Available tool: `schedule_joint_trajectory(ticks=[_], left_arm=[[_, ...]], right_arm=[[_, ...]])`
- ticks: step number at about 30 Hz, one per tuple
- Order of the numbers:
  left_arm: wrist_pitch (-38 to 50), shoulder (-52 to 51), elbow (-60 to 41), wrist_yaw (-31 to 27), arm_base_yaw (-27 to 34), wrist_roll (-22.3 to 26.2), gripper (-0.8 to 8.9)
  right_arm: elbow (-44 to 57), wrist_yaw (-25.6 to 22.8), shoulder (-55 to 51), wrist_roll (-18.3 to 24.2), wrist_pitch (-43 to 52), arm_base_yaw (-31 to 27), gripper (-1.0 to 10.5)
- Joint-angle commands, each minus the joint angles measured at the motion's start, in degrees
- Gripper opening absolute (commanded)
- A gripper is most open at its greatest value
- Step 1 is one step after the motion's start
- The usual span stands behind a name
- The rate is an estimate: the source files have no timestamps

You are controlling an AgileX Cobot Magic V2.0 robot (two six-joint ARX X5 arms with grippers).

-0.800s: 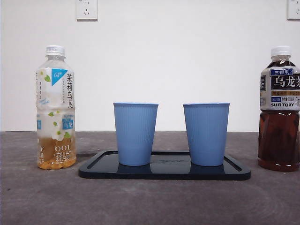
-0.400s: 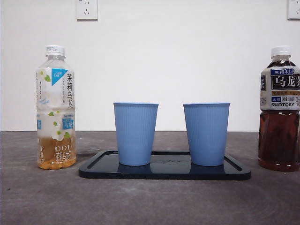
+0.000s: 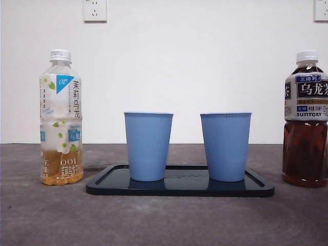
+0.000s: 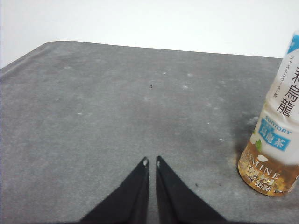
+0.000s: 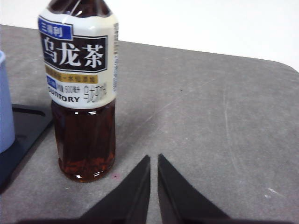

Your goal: Pour the drink into the cup

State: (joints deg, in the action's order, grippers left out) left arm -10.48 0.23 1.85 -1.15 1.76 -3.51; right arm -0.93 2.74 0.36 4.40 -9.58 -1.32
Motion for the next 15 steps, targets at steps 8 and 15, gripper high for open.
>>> schedule_joint_trajectory(ticks=[8,15], left_arm=[[-0.35,-0.04,-1.16,0.09,0.11,0.74,0.24],[-0.35,-0.04,-1.16,0.09,0.11,0.74,0.24]], right_arm=[[0.28,-0.94,-0.15,-1.51,-0.72,-0.44,0.2],[0.28,-1.31,-0.15,-1.68,-0.72,-0.44,0.2]])
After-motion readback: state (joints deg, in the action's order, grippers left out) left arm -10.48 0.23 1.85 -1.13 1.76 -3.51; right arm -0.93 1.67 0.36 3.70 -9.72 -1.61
